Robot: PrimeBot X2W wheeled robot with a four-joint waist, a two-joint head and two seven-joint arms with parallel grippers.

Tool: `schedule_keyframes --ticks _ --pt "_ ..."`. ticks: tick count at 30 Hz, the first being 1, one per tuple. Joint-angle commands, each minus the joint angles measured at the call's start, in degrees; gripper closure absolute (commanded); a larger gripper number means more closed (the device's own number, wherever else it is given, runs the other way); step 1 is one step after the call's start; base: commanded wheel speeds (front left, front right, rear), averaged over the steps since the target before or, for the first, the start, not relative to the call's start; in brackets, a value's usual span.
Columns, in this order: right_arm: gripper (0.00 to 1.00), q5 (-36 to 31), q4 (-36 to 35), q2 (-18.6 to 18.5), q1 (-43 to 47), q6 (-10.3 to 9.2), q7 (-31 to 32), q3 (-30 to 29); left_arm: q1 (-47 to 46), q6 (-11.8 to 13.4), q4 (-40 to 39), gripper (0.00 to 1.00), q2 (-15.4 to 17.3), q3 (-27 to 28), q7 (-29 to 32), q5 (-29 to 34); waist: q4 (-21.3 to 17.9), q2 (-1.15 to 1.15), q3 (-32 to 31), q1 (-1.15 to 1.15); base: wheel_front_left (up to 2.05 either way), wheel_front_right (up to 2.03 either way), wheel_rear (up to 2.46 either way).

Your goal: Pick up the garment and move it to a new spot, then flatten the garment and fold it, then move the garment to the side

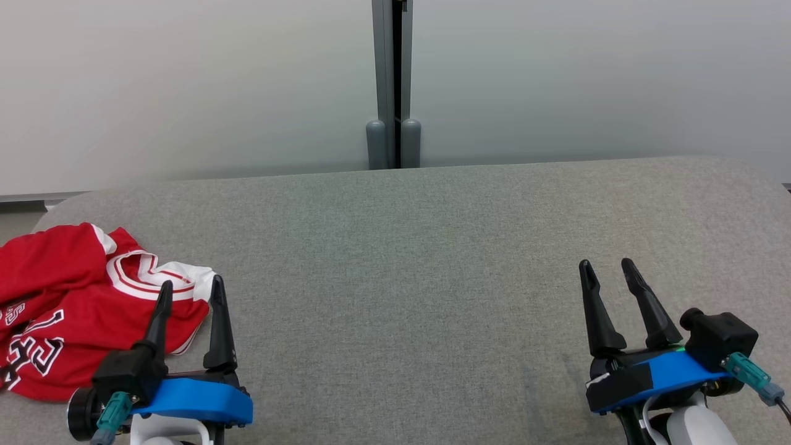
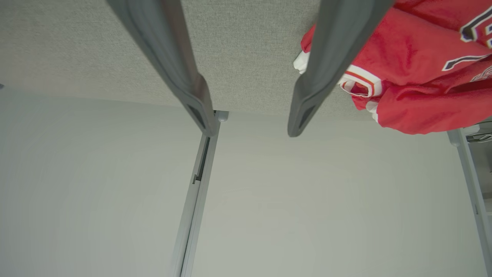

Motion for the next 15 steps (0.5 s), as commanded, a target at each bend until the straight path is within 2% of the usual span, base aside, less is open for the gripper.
schedule_keyframes --ticks 1,15 --pt "0.00 -1.30 -0.51 0.10 -1.21 0.12 -0.57 -0.13 -0.43 0.07 -0.25 0.00 0.05 -0.09 -0.57 1.38 0.06 0.00 0.01 0.00 0.00 0.00 0.00" --pt "0.00 -5.84 -1.04 0.21 -0.78 0.12 -1.89 0.26 -0.43 -0.04 -0.13 0.00 -0.30 0.06 -1.89 6.87 0.32 0.00 -0.04 0.00 0.00 0.00 0.00"
